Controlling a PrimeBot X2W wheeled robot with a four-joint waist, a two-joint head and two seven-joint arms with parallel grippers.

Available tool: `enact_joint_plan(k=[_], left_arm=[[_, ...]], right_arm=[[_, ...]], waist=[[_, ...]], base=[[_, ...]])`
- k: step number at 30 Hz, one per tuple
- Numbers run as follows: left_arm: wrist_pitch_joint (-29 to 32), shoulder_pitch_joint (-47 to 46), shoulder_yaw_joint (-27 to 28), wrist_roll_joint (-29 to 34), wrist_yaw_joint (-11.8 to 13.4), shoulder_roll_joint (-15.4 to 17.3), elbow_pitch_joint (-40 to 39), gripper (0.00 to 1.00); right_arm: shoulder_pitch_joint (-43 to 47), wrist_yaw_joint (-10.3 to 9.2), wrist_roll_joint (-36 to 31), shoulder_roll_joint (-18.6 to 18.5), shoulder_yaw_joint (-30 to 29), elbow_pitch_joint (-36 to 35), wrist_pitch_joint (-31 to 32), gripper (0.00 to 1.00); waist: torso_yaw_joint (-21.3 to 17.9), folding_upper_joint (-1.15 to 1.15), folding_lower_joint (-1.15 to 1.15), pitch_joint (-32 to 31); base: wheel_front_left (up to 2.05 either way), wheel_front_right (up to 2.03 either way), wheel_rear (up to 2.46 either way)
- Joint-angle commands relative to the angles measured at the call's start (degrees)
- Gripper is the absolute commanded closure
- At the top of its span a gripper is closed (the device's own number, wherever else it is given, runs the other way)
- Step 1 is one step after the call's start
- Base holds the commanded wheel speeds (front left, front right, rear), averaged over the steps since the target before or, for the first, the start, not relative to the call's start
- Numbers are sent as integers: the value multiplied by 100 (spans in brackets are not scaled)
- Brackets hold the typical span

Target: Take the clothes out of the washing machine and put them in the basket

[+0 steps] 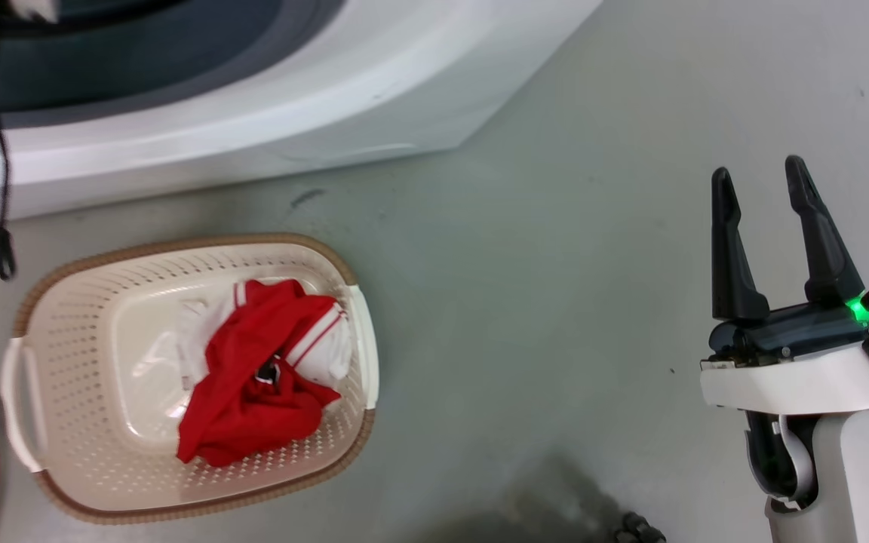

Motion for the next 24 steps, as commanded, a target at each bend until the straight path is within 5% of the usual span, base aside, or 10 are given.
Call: enact_joint_plan(k=[1,17,24], left_arm=[[149,-308,-22,50,-25,137,149,0],[2743,-2739,-780,164,-235,975,1276,0],[2967,-2924,-1139,7,-234,1160,1363,0]], right_arm=[[-130,-4,82,14,31,-55,-12,0],[-286,-4,663,13,103,-328,-12,0],[-265,-4,784,13,137,-375,-12,0]], waist=[[-317,0,-1,432],[-939,0,-1,1411],[-1041,0,-1,1625]], base=[[0,0,0],[0,0,0],[0,0,0]])
